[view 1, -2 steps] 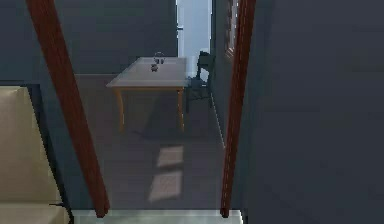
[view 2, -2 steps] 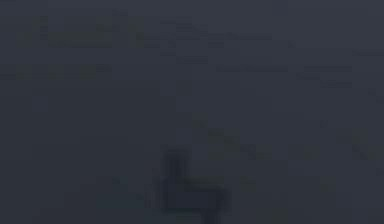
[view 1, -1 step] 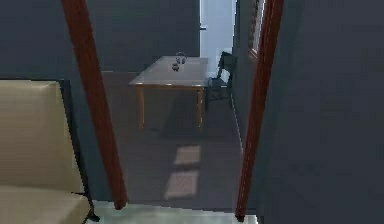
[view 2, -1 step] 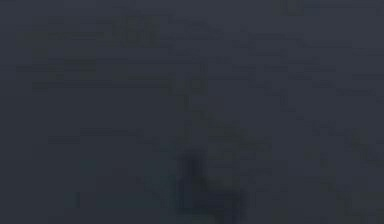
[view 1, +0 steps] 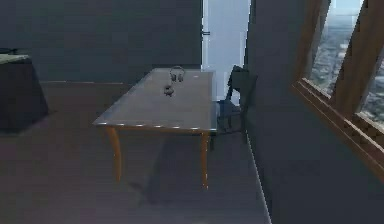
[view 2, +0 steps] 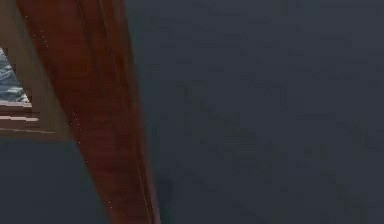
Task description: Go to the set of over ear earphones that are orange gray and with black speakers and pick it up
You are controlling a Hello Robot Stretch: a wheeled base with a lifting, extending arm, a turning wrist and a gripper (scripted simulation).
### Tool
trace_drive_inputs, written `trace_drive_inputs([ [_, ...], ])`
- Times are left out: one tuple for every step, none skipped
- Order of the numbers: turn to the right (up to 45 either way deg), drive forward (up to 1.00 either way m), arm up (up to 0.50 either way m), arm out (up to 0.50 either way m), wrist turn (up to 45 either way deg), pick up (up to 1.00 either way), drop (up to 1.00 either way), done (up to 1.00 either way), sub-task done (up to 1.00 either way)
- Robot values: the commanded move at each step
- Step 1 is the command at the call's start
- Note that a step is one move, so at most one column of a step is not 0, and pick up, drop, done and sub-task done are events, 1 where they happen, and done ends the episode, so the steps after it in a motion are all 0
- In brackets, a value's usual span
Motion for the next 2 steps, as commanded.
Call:
trace_drive_inputs([
  [0.0,0.35,0.00,0.00,0.0,0.00,0.00,0.00,0.00],
  [-27.0,0.00,0.00,0.00,0.0,0.00,0.00,0.00,0.00],
])
